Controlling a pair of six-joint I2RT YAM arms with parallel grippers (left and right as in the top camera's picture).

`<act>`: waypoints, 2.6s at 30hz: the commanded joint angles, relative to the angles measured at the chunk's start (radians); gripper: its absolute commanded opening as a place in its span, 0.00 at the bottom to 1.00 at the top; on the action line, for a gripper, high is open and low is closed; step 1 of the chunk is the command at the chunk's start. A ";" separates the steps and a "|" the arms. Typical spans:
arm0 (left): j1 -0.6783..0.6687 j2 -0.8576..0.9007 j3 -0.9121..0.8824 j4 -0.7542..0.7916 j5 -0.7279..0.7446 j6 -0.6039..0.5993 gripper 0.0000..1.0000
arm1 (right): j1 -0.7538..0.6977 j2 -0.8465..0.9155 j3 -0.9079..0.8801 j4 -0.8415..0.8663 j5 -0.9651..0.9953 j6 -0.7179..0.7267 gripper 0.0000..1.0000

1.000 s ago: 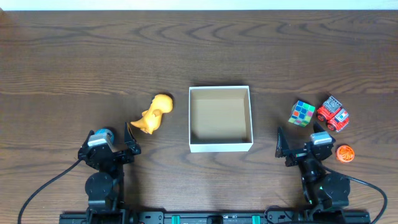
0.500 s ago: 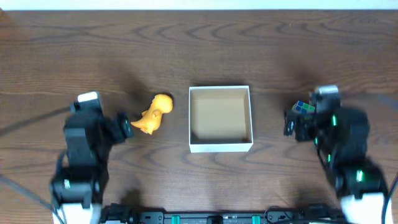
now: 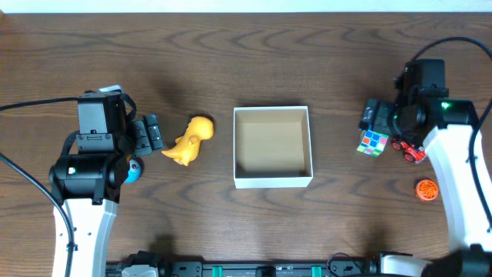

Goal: Pack container
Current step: 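Move the right gripper to the Rubik's cube and grasp it, then carry the Rubik's cube with the right gripper over the white box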

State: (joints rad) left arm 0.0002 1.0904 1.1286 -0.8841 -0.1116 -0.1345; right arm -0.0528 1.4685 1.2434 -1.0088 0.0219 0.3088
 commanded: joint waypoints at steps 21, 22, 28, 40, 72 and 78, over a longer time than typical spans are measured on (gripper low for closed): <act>0.005 -0.002 0.021 -0.005 -0.004 -0.010 0.98 | -0.039 0.348 0.021 0.083 -0.004 0.120 0.99; 0.005 -0.002 0.021 -0.005 -0.004 -0.010 0.98 | -0.037 0.353 0.021 0.090 -0.004 0.120 0.99; 0.005 -0.001 0.021 -0.005 -0.004 -0.010 0.98 | -0.018 0.377 0.021 0.128 -0.004 0.121 0.99; 0.005 -0.001 0.021 -0.006 -0.004 -0.010 0.98 | -0.011 0.423 0.010 0.180 0.035 0.124 0.99; 0.005 -0.001 0.021 -0.006 -0.004 -0.010 0.98 | -0.011 0.453 0.011 0.150 0.030 0.124 0.18; 0.005 -0.001 0.021 -0.005 -0.004 -0.010 0.98 | 0.021 0.404 0.081 0.073 0.030 0.077 0.01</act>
State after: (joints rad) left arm -0.0002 1.0904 1.1286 -0.8871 -0.1116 -0.1345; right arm -0.0635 1.9194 1.2621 -0.9161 0.0429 0.4240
